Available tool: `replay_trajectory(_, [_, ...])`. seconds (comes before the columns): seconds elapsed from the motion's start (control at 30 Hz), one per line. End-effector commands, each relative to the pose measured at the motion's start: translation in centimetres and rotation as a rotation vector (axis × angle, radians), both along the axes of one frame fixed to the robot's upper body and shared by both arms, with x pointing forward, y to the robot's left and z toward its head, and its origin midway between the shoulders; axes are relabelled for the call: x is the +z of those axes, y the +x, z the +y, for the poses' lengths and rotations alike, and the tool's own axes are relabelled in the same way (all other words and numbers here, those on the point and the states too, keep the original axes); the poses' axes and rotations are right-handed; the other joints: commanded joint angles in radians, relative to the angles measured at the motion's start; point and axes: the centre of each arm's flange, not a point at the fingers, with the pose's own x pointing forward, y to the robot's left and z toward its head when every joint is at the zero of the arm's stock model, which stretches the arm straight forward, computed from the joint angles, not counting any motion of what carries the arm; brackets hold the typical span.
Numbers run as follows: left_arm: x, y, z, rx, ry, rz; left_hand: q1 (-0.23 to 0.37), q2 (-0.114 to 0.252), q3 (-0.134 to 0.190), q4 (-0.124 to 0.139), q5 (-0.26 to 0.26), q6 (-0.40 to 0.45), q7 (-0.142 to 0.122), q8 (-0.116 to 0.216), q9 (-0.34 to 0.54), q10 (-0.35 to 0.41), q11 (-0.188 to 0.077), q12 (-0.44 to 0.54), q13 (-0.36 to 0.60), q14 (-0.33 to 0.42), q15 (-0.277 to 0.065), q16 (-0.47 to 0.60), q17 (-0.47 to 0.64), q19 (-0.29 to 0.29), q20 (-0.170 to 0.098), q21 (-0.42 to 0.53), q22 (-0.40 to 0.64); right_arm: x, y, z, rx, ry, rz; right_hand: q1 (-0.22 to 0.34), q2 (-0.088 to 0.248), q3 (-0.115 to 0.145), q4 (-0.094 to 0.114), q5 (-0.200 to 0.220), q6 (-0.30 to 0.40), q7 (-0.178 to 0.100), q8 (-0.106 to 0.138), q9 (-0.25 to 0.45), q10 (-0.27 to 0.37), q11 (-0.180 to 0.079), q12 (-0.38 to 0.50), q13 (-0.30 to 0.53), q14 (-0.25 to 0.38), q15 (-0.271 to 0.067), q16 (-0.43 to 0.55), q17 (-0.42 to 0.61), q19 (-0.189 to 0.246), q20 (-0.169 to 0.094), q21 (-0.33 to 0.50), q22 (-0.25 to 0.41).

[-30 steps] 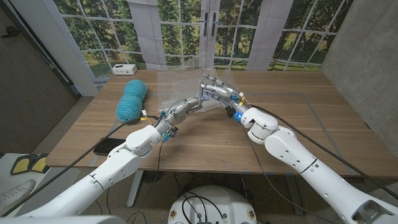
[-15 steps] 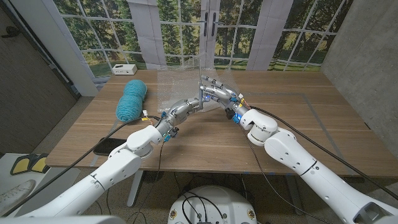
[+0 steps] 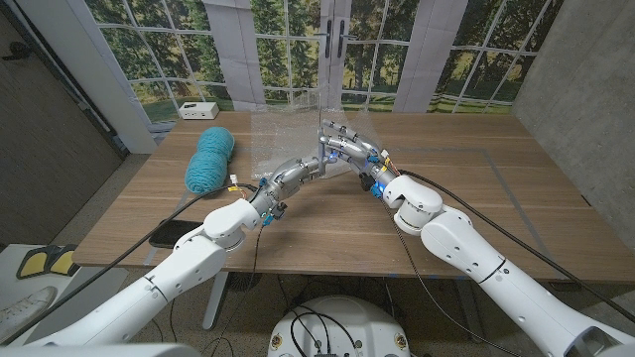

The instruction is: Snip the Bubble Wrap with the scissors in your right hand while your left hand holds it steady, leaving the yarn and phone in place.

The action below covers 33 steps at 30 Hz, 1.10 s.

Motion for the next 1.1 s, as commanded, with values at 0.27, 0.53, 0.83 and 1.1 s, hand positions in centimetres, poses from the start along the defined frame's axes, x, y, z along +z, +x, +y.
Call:
replay_trajectory(0.27, [0.05,0.02,-0.62,-0.024,0.029,0.004,0.003,-0.001,-0.007,0.001,-0.005,-0.081,-0.008,-0.017,0.002,0.006,-0.015,0.002,0.004,0.018,0.004,0.003,0.005,-0.007,0.007,-0.003,0.004,-0.19,-0.33,0.45,0.003,-0.029,-0.012,0.013,0.001,-0.002,0.006,-0.001,0.008,-0.001,-0.004,0.003,0.198,-0.190,0.007,0.002,0.011,-0.181,-0.005,0.001,0.012,-0.001,0.008,-0.001])
replay_trajectory(0.53, [0.18,0.17,-0.71,-0.034,0.035,-0.001,-0.017,-0.017,-0.026,0.008,-0.004,-0.169,-0.017,-0.022,0.001,-0.024,-0.008,-0.008,0.007,0.004,0.013,-0.002,0.006,-0.014,0.007,-0.004,0.004,-0.29,-0.35,0.77,0.015,-0.051,-0.016,0.013,0.001,-0.002,0.006,-0.001,0.008,0.000,-0.005,0.003,0.197,-0.190,0.006,0.001,0.012,-0.181,-0.005,0.000,0.017,-0.002,0.009,-0.001])
replay_trajectory(0.83, [0.20,0.29,-0.48,-0.023,0.057,0.002,-0.036,-0.023,-0.041,0.014,-0.001,-0.231,-0.045,-0.010,0.000,-0.012,-0.089,0.009,0.023,0.004,0.005,0.004,0.010,-0.031,0.007,-0.006,0.004,-0.07,-0.19,0.93,0.009,-0.068,-0.017,0.012,0.003,-0.002,0.007,-0.001,0.011,0.002,-0.007,0.004,0.194,-0.190,0.005,-0.002,0.017,-0.182,-0.005,0.001,0.018,-0.018,0.009,-0.001])
replay_trajectory(1.1, [0.10,0.35,-0.39,-0.023,0.044,0.005,-0.043,-0.014,-0.046,0.017,0.003,-0.144,-0.053,0.028,-0.001,-0.028,-0.117,0.020,0.055,0.012,-0.004,0.010,0.014,-0.034,0.007,-0.002,0.005,0.26,0.02,0.85,-0.006,-0.049,-0.012,0.011,0.004,-0.003,0.008,-0.002,0.013,0.005,-0.008,0.004,0.193,-0.190,0.004,-0.004,0.021,-0.181,-0.004,0.001,0.020,-0.020,0.009,-0.001])
